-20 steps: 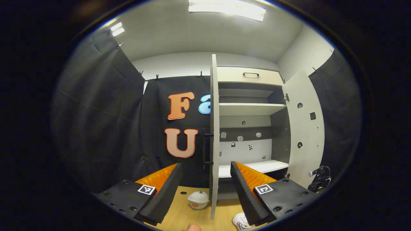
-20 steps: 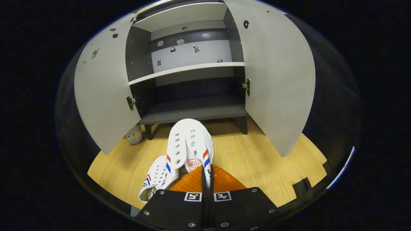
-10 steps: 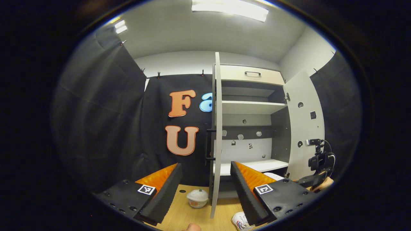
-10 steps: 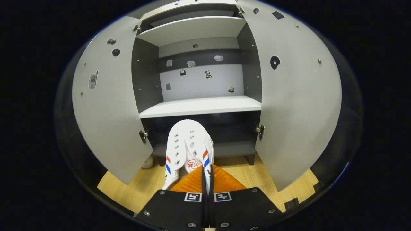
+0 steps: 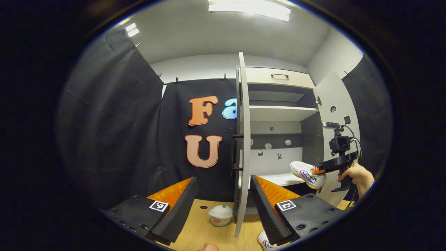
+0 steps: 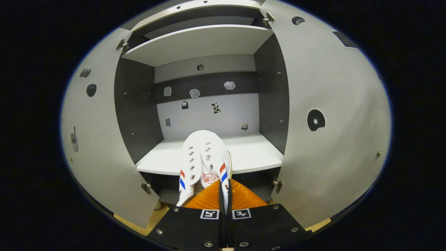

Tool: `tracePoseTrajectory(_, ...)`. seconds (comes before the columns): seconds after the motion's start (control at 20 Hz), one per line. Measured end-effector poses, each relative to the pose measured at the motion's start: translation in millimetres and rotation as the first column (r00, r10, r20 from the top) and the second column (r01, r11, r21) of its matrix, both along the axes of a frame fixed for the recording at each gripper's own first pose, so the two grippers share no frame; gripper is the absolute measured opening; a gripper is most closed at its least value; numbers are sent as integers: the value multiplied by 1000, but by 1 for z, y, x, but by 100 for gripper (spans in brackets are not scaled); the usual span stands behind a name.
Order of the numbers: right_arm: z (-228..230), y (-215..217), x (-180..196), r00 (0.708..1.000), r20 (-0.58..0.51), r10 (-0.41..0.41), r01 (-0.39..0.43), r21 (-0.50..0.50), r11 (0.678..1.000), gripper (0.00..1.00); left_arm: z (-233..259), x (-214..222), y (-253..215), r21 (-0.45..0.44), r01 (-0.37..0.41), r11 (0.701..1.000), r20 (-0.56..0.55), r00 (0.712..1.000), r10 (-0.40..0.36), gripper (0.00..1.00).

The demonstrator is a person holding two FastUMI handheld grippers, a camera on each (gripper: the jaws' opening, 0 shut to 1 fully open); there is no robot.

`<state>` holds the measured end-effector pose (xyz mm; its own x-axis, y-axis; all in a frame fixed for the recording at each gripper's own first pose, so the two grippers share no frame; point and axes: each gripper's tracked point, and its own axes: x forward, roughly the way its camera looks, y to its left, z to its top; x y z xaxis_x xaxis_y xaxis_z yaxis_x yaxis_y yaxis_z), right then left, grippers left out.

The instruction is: Grab one shoe with the right hand and put it into the shoe cabinet, grab the other shoe with the left hand and put it into the shoe cabinet; then close the right door with the right hand and the left door with the left hand.

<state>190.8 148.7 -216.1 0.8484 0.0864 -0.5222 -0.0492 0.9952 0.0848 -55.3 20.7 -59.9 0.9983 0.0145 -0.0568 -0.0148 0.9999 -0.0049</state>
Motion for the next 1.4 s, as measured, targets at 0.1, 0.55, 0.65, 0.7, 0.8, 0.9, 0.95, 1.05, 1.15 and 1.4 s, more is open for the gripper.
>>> tracePoseTrajectory(0.1, -1, -5, 32, 1000, -7, -23, 23, -21, 1000, 0, -2, 1, 6, -2, -15, 1000, -4, 1000, 15, 96)
tracePoseTrajectory(0.55, -52, -2, 162, 991, -87, -106, 102, -40, 994, 0, 11, 14, 41, 70, -146, 987, 41, 989, 143, 96)
tracePoseTrajectory(0.65, -67, 2, 178, 990, -97, -106, 103, -32, 994, 0, 7, 21, 42, 75, -155, 985, 37, 988, 153, 96)
tracePoseTrajectory(0.7, -73, 3, 185, 989, -103, -105, 103, -30, 994, 0, 6, 22, 41, 73, -153, 986, 39, 988, 151, 96)
tracePoseTrajectory(0.8, -84, -2, 189, 988, -115, -107, 103, -42, 994, 0, 6, 26, 36, 68, -143, 987, 44, 989, 140, 96)
tracePoseTrajectory(0.9, -82, -1, 187, 989, -113, -98, 95, -31, 995, 2, 8, 29, 28, 60, -131, 990, 48, 991, 129, 96)
tracePoseTrajectory(0.95, -74, 2, 184, 992, -98, -81, 80, -19, 997, 8, 9, 31, 24, 54, -125, 991, 48, 991, 123, 96)
tracePoseTrajectory(1.05, -49, -9, 179, 996, -20, -86, 85, -59, 995, 29, 10, 30, 13, 44, -109, 993, 47, 993, 107, 96)
tracePoseTrajectory(1.15, -20, -13, 163, 996, 42, -82, 84, -51, 995, 57, 12, 27, -1, 34, -89, 995, 47, 995, 87, 96)
tracePoseTrajectory(1.4, 11, -19, 99, 994, 107, -29, 30, -8, 1000, 93, 14, 13, -38, 21, -31, 999, 36, 999, 31, 96)
